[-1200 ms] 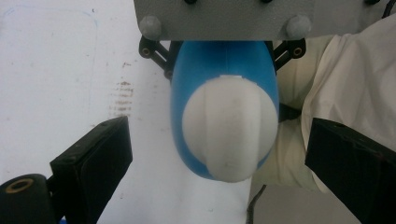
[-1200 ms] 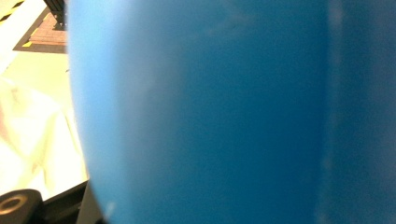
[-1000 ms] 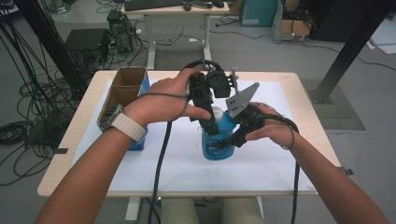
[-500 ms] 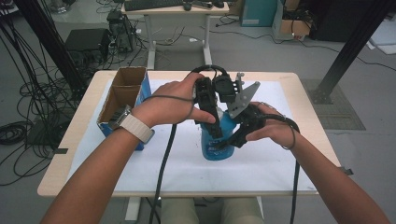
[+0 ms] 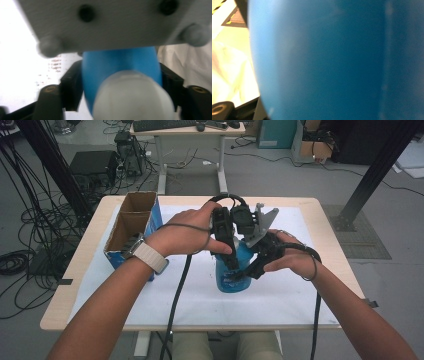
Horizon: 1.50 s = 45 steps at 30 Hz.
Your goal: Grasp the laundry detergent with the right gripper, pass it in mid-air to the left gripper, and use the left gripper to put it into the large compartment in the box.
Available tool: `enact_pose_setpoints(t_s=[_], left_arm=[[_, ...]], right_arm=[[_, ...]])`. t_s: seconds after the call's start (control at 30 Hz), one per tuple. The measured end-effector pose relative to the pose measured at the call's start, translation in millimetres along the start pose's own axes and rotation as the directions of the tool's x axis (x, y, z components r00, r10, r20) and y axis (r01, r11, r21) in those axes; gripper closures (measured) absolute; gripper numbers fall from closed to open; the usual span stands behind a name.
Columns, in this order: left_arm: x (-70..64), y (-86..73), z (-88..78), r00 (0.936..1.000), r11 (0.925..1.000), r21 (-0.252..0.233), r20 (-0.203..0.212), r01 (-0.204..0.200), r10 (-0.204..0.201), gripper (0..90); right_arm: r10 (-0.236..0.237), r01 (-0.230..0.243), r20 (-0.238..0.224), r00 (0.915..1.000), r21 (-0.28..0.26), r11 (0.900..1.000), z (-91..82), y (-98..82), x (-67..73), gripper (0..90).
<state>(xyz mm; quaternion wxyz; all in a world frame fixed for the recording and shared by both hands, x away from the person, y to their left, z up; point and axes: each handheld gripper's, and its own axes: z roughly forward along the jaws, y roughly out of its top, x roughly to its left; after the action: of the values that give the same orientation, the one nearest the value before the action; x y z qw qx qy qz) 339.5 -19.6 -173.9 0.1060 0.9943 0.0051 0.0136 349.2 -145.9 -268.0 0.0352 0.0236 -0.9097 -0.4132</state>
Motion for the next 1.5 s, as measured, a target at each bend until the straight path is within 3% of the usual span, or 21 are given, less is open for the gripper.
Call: enact_pose_setpoints(t_s=[0.03,0.3,0.53,0.73,0.97,1.03,1.07,1.23,1.5], left_arm=[[-0.8,-0.7,1.4,0.9999,0.9999,-0.004,-0.001,0.016,-0.016,36.4],[-0.3,-2.4,3.6,0.9997,0.9997,0.002,-0.001,0.026,-0.026,36.9],[0.3,-3.1,4.2,0.9998,0.9998,-0.001,-0.002,0.021,-0.021,37.0],[0.6,-4.1,3.9,0.9997,0.9997,-0.006,0.000,0.025,-0.025,37.1],[0.2,-4.6,4.3,0.9996,0.9995,-0.010,0.004,0.030,-0.030,37.1],[0.2,-4.6,4.2,0.9996,0.9996,-0.009,0.004,0.027,-0.027,37.1],[1.8,-4.3,3.3,1.0000,1.0000,0.007,0.005,0.002,-0.002,37.1],[-0.3,-4.7,4.9,0.9997,0.9997,-0.007,0.001,0.025,-0.025,37.1],[-0.4,-5.3,4.5,0.9997,0.9996,-0.005,0.003,0.026,-0.026,37.0]], right_arm=[[0.008,-0.008,0.001,1.0000,0.001,1.000,0.4,-0.2,0.8,42.8],[0.004,-0.004,0.000,1.0000,0.005,1.000,2.9,-1.0,-0.8,42.8],[0.002,-0.002,0.004,1.0000,-0.001,1.000,4.0,-1.7,-1.4,42.8],[-0.042,0.042,0.016,0.9990,-0.022,0.999,5.6,-1.7,-5.0,42.8],[-0.048,0.049,0.018,0.9987,-0.030,0.998,6.2,-2.1,-5.0,42.8],[-0.051,0.052,0.019,0.9985,-0.033,0.998,6.2,-2.1,-5.1,42.8],[-0.050,0.051,0.018,0.9986,-0.032,0.998,6.2,-2.1,-4.9,42.8],[-0.044,0.045,0.017,0.9989,-0.029,0.999,6.4,-2.6,-4.1,42.8],[-0.046,0.047,0.016,0.9988,-0.030,0.998,6.7,-2.1,-4.2,42.8]])
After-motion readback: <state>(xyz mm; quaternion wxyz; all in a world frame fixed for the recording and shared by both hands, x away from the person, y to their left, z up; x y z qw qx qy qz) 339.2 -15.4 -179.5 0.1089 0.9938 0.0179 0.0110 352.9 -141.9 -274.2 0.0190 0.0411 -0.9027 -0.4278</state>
